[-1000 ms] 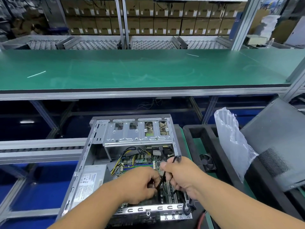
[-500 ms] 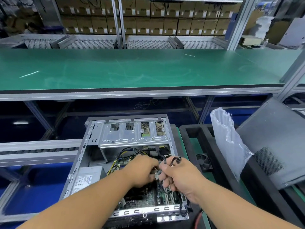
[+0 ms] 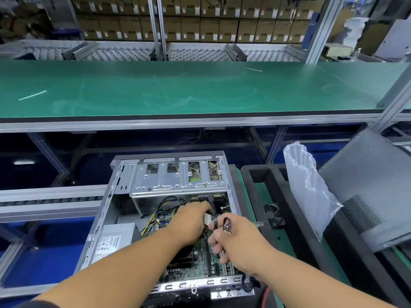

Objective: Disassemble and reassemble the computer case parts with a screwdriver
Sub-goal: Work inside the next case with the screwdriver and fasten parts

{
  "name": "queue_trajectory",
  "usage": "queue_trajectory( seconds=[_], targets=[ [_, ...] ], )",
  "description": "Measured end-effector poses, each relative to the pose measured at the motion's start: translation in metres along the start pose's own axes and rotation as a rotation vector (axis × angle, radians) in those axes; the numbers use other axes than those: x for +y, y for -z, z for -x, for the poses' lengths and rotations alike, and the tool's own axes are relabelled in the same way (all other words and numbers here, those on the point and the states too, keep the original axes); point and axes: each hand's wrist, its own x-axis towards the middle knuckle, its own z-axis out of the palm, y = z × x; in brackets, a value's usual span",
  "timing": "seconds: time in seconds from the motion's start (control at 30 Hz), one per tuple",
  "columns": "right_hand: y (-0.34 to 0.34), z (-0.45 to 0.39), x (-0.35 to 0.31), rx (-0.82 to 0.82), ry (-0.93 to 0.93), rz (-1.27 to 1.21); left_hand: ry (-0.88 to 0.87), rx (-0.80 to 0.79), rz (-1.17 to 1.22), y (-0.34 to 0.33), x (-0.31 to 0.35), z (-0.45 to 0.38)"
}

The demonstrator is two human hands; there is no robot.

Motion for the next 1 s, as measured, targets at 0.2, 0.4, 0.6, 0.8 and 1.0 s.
queue_trajectory(
  seconds=[0.2, 0.4, 0.6, 0.8, 1.0],
  targets=[
    [-0.001, -0.001, 0.003, -0.083, 0.017, 0.479, 0.026, -0.065, -0.103, -0.013, -0.005, -0.016],
    [-0.005, -0.001, -0.006, -0.214, 0.002, 0.824, -0.004, -0.122, -0.114, -0.018, -0.005, -0.03],
    [-0.005, 0.0, -0.011, -0.227, 0.027, 0.878, -0.011, -0.182, -0.064, -0.022, 0.001, -0.039],
    [-0.01, -0.004, -0.002, -0.128, -0.01, 0.836, -0.04, -0.296, -0.014, -0.003, -0.017, -0.021],
    [-0.014, -0.012, -0.001, 0.015, 0.007, 0.718, -0.092, -0.397, -0.282, -0.002, -0.002, -0.003]
  ],
)
